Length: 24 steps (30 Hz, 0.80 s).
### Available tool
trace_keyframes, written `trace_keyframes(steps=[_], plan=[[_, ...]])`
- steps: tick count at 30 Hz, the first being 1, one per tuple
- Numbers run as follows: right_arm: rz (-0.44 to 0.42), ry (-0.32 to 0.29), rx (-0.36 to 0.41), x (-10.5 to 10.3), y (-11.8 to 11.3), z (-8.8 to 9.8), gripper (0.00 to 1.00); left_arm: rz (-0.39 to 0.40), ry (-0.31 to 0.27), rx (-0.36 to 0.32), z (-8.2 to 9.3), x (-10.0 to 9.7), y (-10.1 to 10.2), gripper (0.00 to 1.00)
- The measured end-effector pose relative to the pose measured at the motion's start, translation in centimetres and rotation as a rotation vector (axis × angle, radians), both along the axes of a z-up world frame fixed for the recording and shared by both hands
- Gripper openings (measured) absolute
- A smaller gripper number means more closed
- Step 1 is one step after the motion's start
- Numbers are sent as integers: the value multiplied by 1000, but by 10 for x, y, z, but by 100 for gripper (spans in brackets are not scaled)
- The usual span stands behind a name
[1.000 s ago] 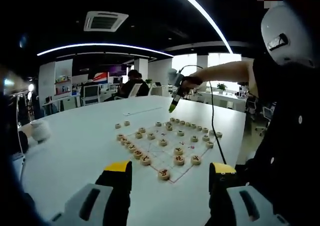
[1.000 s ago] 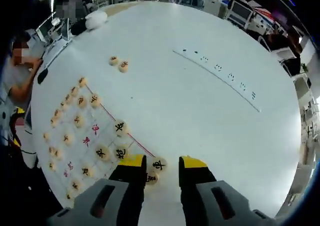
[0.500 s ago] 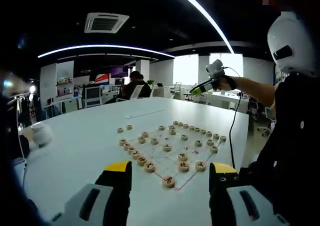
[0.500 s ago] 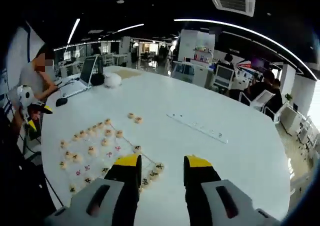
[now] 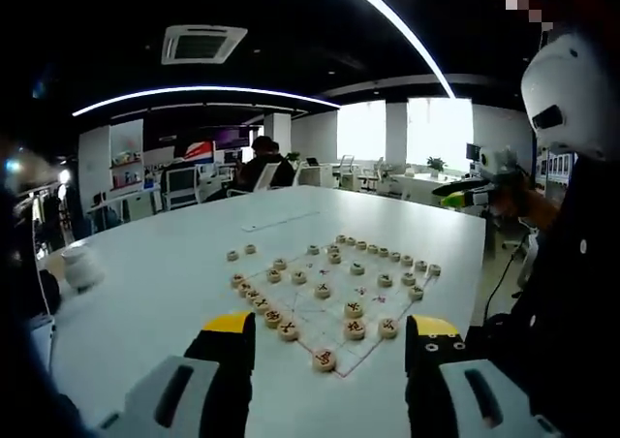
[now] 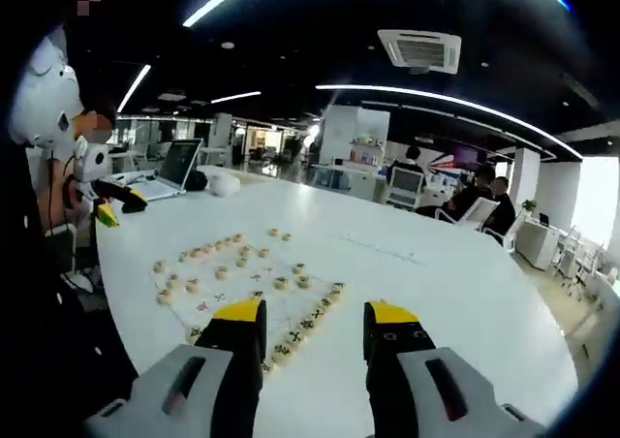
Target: Pick up the chess pieces one by one and place each piece onto its starting position on the chessboard, setting the pieces on their correct points until all the chess pieces are arranged in the starting layout
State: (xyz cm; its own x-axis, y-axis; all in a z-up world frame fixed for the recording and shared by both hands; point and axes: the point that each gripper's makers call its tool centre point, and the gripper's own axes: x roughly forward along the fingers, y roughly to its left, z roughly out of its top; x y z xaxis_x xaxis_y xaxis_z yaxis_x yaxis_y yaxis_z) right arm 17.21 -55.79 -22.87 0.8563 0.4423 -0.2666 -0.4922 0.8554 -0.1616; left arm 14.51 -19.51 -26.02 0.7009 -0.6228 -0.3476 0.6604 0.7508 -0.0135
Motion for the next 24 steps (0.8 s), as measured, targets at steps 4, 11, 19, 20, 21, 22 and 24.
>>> trace_keyframes(steps=[4, 11, 19, 20, 21, 22, 24], plan=[[31, 9, -26, 1, 10, -3, 41, -15, 0, 21, 1, 3, -4, 63], [55, 24, -62, 6, 21, -12, 43, -10, -11, 56, 8, 17, 0, 63], [91, 77, -67, 9, 33, -8, 43, -26, -9, 152, 14, 49, 4, 63], [97, 84, -66, 11, 34, -5, 43, -30, -10, 161, 16, 53, 3, 63], [101, 86, -66, 12, 34, -3, 43, -36, -10, 168, 17, 57, 2, 63], [105, 89, -65, 14, 35, 0, 43, -43, -10, 176, 18, 61, 0, 63], [125, 101, -48, 19, 36, 7, 42, -69, -9, 191, 21, 69, -5, 64]])
